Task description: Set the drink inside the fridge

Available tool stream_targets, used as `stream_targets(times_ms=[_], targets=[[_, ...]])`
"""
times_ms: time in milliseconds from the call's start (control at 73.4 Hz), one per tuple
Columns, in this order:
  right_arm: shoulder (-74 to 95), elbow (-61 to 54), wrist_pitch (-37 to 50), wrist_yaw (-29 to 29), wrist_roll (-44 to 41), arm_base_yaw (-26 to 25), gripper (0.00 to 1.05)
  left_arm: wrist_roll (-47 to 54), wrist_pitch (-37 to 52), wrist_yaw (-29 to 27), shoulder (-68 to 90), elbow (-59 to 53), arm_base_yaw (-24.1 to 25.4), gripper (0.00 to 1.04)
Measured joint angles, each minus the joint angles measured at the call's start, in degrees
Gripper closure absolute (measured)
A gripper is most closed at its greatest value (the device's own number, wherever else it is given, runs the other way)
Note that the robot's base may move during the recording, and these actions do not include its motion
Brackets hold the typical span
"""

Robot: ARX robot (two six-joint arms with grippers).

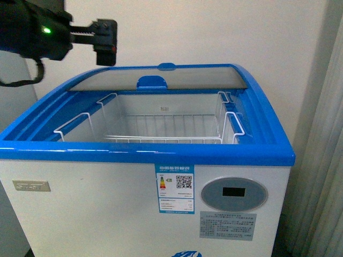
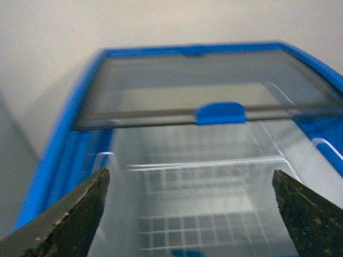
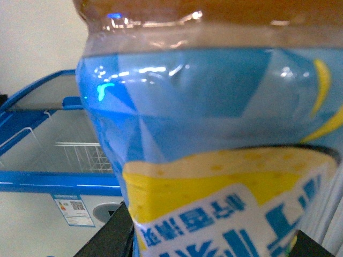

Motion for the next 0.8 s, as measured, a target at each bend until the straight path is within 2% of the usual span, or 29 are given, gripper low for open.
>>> stream_targets(times_ms=[14,68,109,150,191,218,272,340,436,545,681,749,763,804], targets=[[0.00,0.00,0.00,0.00,0.00,0.00,0.68,-0.22,2.89,-2.67,-2.45,-3.39,0.17,0.17],[0.00,0.00,0.00,-0.09,-0.02,0.00,0.68,-0.79,9.99,-7.67,-9.03,-12.68,1.20,0.28],[0.22,0.11,-0.39,-0.76,0.07,-0.15,0.68,-1.11,12.31,-8.13,-11.58,-16.57,1.84,0.33],[2.01,3.19,-7.52,-6.64,-0.33,-2.34,0.68,-1.29,14.36,-8.20,-14.21,-20.98,2.69,0.40],[5.38,8.26,-18.10,-15.10,-2.25,-5.66,0.68,-1.46,16.00,-8.04,-16.35,-25.73,3.43,0.49],[6.97,9.68,-21.00,-17.92,-3.43,-6.84,0.68,-1.51,16.41,-7.85,-16.94,-27.45,3.56,0.53],[11.06,11.30,-23.23,-23.74,-6.64,-8.96,0.68,-1.53,17.35,-6.82,-18.08,-31.30,3.74,0.61],[16.96,12.98,-20.28,-27.54,-12.00,-9.64,0.68,-1.53,18.32,-6.16,-19.61,-35.15,3.98,0.72],[26.27,17.35,-14.34,-28.39,-20.57,-9.62,0.68,-1.55,19.52,-5.84,-22.56,-39.01,4.90,0.86],[38.03,24.70,-11.21,-26.53,-31.21,-8.35,0.68,-1.90,20.37,-4.92,-26.12,-42.86,5.75,1.03],[54.69,35.63,-12.74,-24.22,-48.43,-3.65,0.68,-1.86,20.57,-4.13,-29.70,-47.12,6.45,1.02],[60.48,40.06,-14.32,-22.47,-54.82,-1.62,0.68,-1.84,20.55,-1.05,-31.71,-48.98,8.41,1.02],[62.77,41.90,-14.75,-21.62,-58.14,-0.79,0.68,-1.88,20.55,-0.96,-32.02,-49.29,8.66,1.02],[66.12,44.94,-15.39,-20.52,-61.11,0.33,0.68,-1.86,20.44,-0.81,-33.00,-50.10,9.35,1.02]])
